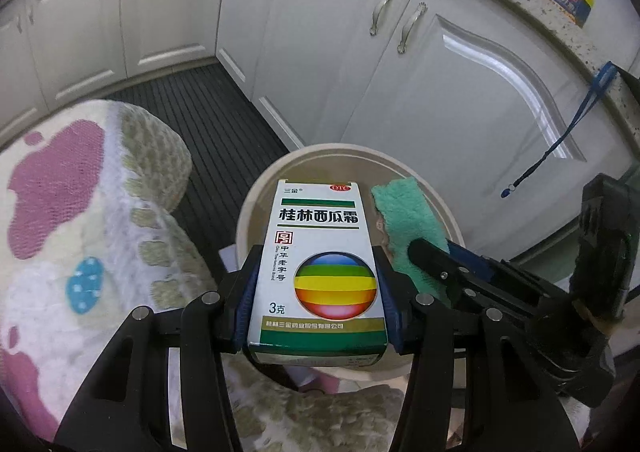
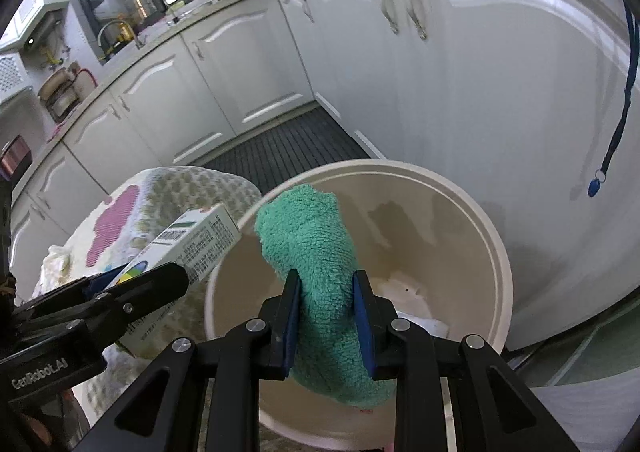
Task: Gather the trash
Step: 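Open the right tool over the bin while the left tool releases the medicine box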
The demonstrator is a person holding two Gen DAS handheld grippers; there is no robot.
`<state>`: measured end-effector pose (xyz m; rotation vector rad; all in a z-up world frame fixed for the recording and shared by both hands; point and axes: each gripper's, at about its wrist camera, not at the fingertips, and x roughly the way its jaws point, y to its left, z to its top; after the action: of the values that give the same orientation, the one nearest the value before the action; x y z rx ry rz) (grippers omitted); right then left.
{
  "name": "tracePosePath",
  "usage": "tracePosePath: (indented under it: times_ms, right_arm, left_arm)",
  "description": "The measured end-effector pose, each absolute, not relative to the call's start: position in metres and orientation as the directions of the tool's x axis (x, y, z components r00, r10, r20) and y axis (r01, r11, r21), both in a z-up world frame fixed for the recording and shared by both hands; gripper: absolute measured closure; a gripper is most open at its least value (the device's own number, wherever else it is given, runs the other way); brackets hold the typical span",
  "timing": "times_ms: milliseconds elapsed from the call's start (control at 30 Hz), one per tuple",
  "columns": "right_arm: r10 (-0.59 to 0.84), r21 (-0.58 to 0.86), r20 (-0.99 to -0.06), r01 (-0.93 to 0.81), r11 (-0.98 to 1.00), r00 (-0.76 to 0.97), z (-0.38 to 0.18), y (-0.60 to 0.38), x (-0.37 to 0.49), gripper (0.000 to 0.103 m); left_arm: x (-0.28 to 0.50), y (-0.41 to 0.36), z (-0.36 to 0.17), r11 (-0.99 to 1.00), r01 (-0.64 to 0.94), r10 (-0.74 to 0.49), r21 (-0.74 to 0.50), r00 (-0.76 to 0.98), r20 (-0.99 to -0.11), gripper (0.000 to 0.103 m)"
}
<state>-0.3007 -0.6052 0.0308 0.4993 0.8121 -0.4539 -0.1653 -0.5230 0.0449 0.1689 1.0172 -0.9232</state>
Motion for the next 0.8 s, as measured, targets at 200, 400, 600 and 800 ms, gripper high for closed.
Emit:
tracePosePath:
  times_ms: [200,400,600,800]
  right_arm:
    - [-0.198,0.245,-0.784,0.587,0.771,0.588,0.022,-0.614,-0.303,0.054]
    - [-0.188,0.252,-0.788,0.585,0.771,0.587,0.021,-0.606,-0.305,0.054]
    - [-0.198,0.228,-0.779,0.563,0.794,0.594,0.028,-0.588,-0.301,0.048]
    - [-0.212,0.216,-0.762,0.548,0.808,0.613,0.044,-0.571,-0.3,0.045]
  left_arm:
    - [-0.161,-0.528,0.039,0.596,0.729,-0.623,-0.338,0.154,-0.767,0.03]
    - [-0.164,-0.518,0.048,0.611,0.736,-0.605,-0.29,0.198,-0.771,0.029]
    - [-0.171,-0.501,0.061,0.645,0.732,-0.583,-0.22,0.284,-0.761,0.029]
    - [-0.176,-0.478,0.075,0.669,0.715,-0.586,-0.201,0.341,-0.735,0.029]
